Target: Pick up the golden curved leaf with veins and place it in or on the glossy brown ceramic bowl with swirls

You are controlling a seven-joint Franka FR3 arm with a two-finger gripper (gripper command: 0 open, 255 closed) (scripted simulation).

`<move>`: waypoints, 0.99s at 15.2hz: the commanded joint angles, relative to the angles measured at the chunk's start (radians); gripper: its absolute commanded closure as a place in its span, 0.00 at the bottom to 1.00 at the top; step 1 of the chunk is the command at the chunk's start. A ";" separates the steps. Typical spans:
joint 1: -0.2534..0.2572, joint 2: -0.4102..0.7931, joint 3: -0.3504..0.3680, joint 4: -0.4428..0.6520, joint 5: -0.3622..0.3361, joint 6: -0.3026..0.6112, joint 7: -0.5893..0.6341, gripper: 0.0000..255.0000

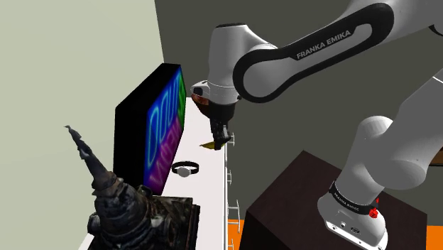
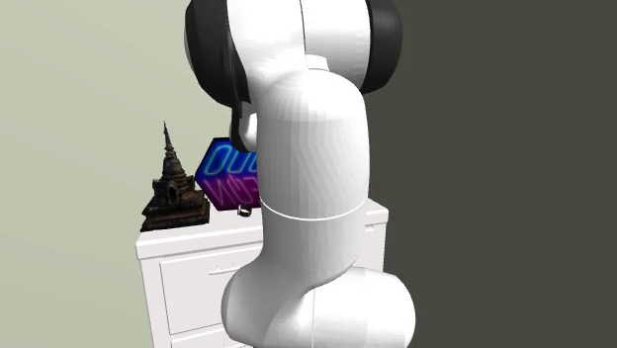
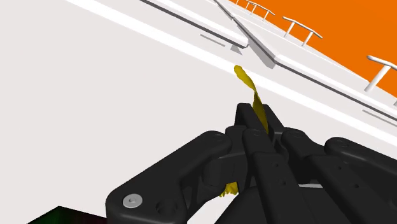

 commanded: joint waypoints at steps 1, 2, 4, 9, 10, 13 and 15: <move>0.005 0.005 0.007 -0.009 0.004 -0.004 0.001 1.00; 0.005 0.003 0.004 -0.009 0.005 -0.007 -0.002 1.00; 0.005 -0.008 0.001 0.008 0.005 -0.036 -0.002 1.00; 0.004 -0.031 -0.005 0.057 0.004 -0.106 -0.001 1.00; 0.004 -0.035 -0.006 0.067 0.004 -0.120 0.000 1.00; 0.003 -0.045 -0.010 0.099 0.003 -0.162 0.001 1.00; 0.003 -0.050 -0.012 0.121 0.002 -0.189 0.002 1.00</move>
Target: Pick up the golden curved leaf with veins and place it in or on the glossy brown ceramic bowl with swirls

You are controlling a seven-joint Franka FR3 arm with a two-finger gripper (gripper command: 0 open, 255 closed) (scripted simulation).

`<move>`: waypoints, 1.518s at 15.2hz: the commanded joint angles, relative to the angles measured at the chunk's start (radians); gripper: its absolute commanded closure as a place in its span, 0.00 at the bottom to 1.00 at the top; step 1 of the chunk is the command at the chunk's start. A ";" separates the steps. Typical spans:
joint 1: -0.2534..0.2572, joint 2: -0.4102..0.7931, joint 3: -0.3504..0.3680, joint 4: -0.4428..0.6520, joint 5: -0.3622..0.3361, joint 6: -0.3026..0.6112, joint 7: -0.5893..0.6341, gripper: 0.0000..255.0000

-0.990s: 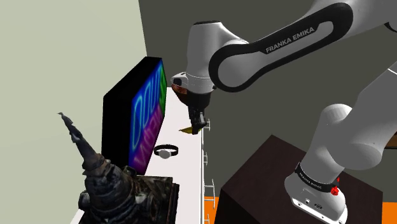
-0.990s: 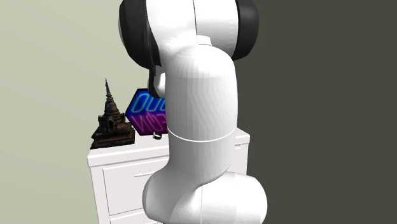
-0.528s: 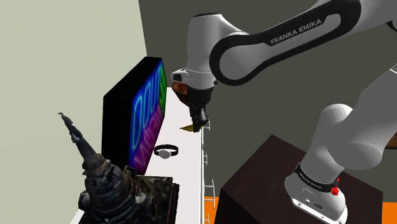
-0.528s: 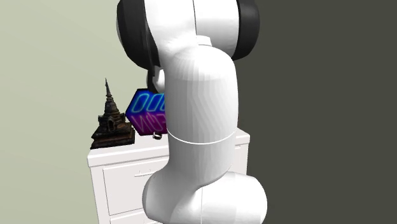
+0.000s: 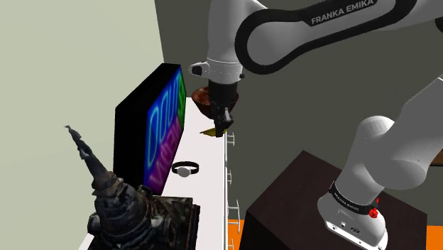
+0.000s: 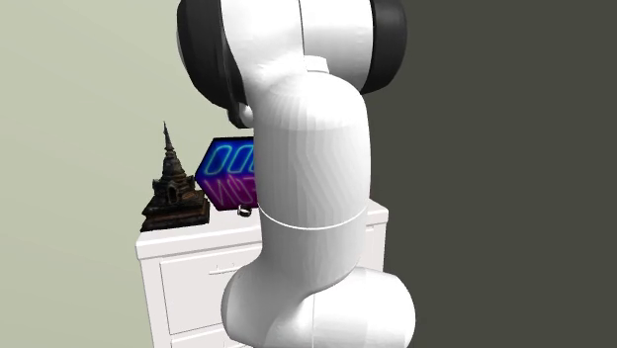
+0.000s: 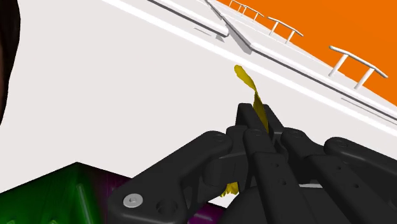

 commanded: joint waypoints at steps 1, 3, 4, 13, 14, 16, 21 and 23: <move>0.000 -0.008 -0.001 0.020 0.000 -0.027 0.002 1.00; 0.000 -0.012 -0.003 0.043 -0.001 -0.055 0.003 1.00; -0.001 -0.013 -0.004 0.055 -0.002 -0.068 0.004 1.00; -0.004 -0.018 -0.012 0.172 -0.008 -0.189 0.011 1.00; -0.005 -0.017 -0.013 0.186 -0.008 -0.203 0.012 1.00; -0.005 -0.015 -0.014 0.214 -0.010 -0.229 0.014 1.00; -0.034 0.019 -0.059 0.267 -0.029 -0.256 -0.050 1.00; -0.052 0.044 -0.087 0.289 -0.040 -0.256 -0.093 1.00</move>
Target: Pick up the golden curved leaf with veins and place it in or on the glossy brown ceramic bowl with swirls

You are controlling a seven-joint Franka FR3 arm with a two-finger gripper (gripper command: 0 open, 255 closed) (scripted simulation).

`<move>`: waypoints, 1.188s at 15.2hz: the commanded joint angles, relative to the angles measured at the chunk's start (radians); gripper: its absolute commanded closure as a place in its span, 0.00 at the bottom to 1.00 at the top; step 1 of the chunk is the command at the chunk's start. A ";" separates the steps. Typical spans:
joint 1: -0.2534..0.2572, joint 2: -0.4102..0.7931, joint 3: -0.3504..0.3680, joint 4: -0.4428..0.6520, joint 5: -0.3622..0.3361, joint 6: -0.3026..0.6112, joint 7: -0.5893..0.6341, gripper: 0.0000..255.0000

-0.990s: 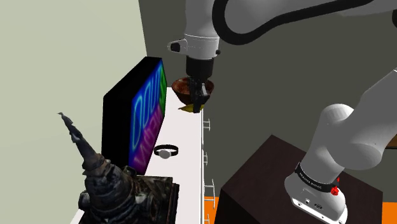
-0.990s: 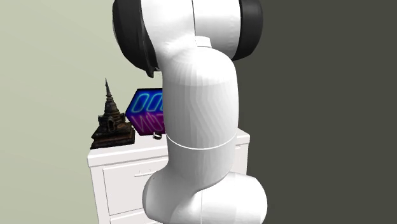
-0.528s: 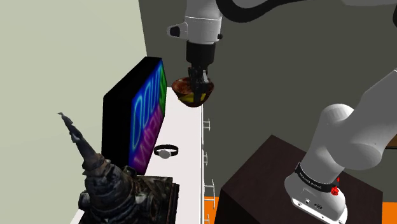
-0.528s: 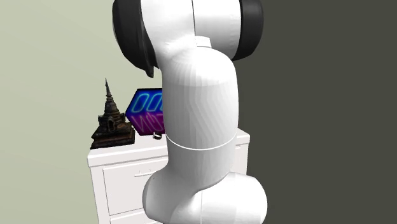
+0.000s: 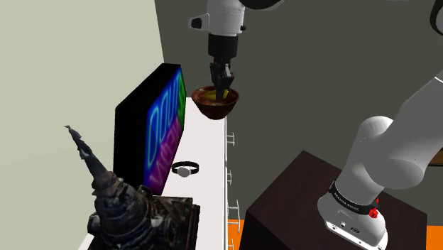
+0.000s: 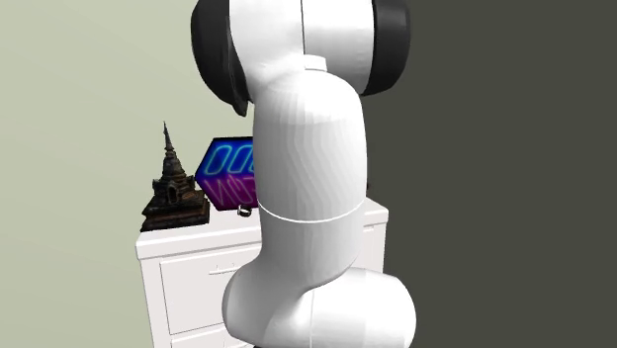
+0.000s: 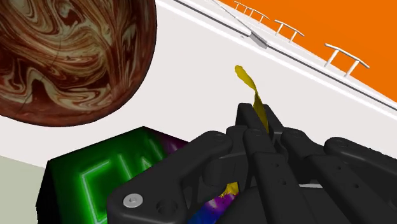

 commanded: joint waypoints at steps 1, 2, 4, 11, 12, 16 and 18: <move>-0.018 0.025 -0.028 0.027 -0.010 -0.006 -0.043 1.00; -0.027 0.040 -0.041 0.041 -0.015 -0.007 -0.064 1.00; -0.045 0.072 -0.067 0.072 -0.024 -0.009 -0.105 1.00; -0.106 0.208 -0.147 0.216 -0.043 -0.027 -0.239 1.00; -0.106 0.206 -0.147 0.201 -0.043 -0.013 -0.240 1.00; -0.106 0.202 -0.146 0.142 -0.042 0.041 -0.244 1.00; -0.105 0.202 -0.146 0.114 -0.042 0.068 -0.245 1.00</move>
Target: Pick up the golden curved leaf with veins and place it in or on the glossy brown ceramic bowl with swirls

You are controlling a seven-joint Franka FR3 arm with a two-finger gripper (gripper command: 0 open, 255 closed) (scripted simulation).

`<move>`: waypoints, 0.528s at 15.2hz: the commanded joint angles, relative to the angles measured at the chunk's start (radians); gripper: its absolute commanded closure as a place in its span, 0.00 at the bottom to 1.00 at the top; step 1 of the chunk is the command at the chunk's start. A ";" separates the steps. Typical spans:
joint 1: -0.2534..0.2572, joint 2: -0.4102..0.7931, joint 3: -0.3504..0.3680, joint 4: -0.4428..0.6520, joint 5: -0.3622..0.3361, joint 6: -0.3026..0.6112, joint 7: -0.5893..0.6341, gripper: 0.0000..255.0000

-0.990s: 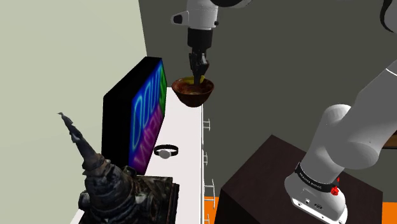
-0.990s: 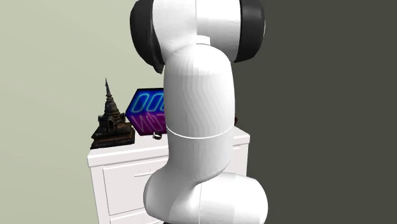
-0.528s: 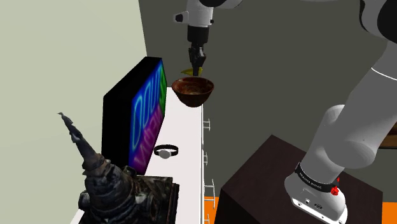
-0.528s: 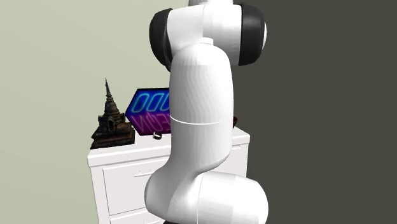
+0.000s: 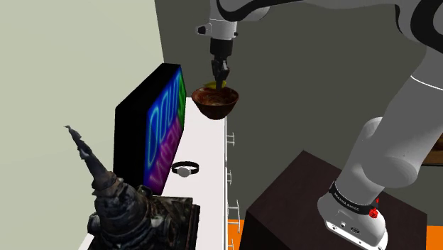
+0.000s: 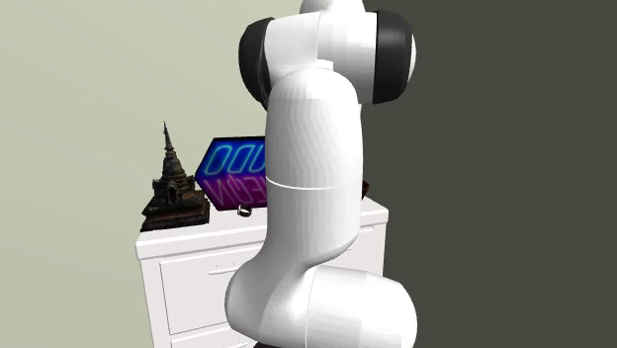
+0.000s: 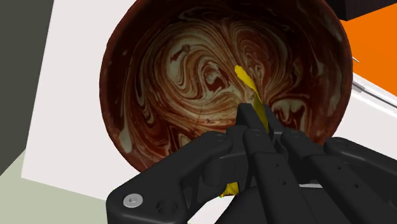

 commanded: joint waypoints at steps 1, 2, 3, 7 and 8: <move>0.001 0.000 0.001 -0.029 0.001 0.029 0.000 1.00; 0.001 0.000 0.001 -0.042 0.001 0.042 -0.001 1.00; 0.001 0.000 0.001 -0.055 0.001 0.055 -0.002 1.00; 0.001 0.002 0.001 -0.087 0.002 0.089 -0.004 1.00; 0.001 0.002 0.001 -0.087 0.002 0.089 -0.004 1.00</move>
